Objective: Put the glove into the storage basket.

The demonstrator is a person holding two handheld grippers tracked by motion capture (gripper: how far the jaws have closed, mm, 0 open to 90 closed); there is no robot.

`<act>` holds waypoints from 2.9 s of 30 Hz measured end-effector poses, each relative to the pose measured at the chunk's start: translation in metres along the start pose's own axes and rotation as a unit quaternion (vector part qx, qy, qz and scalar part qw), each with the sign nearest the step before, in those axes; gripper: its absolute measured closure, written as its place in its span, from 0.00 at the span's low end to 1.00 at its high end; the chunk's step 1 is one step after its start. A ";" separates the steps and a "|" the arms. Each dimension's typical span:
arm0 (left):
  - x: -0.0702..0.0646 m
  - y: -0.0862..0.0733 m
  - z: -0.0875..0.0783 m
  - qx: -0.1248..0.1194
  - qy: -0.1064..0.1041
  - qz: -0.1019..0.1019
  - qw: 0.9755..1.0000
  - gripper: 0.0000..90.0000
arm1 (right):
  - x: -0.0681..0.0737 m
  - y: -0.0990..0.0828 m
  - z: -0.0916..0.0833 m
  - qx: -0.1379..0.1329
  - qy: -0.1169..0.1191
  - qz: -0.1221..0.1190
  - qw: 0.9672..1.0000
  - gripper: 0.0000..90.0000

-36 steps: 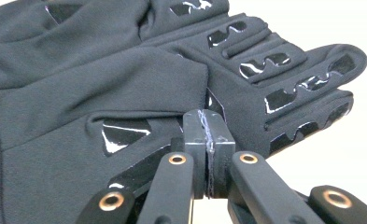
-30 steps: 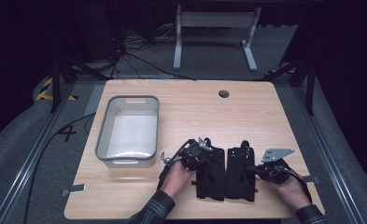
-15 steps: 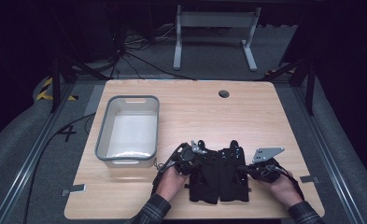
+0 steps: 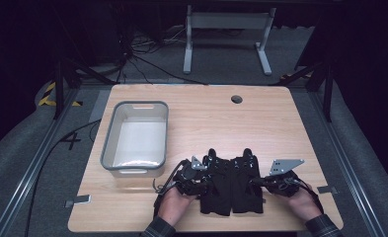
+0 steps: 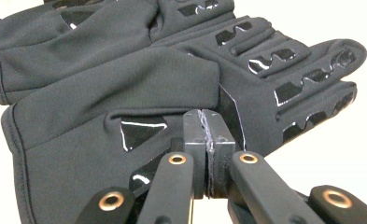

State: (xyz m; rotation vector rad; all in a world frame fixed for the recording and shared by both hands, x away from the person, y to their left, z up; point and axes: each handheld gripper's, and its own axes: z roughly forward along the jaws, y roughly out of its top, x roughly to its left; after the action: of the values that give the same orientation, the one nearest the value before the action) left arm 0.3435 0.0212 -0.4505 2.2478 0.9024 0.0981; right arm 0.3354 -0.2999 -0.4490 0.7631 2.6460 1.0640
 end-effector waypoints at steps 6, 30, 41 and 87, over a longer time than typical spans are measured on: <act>0.002 0.000 0.008 0.008 0.018 -0.001 1.000 0.62 | -0.001 -0.003 0.000 0.008 -0.002 -0.001 1.000 1.00; 0.001 0.006 -0.011 -0.034 -0.022 -0.032 0.999 0.93 | 0.001 -0.003 0.003 0.009 0.006 -0.001 1.000 1.00; 0.004 0.011 -0.009 -0.021 -0.020 -0.039 0.999 0.93 | 0.004 0.002 0.008 0.007 0.006 -0.008 1.000 1.00; -0.020 0.051 -0.009 -0.092 -0.095 -0.005 0.991 0.91 | -0.004 0.007 0.013 -0.001 0.014 0.007 1.000 1.00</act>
State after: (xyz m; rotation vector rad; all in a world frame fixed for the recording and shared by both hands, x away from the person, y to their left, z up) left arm 0.3552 -0.0123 -0.4083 2.0432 0.7693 -0.0365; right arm 0.3462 -0.2900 -0.4541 0.7740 2.6666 1.0895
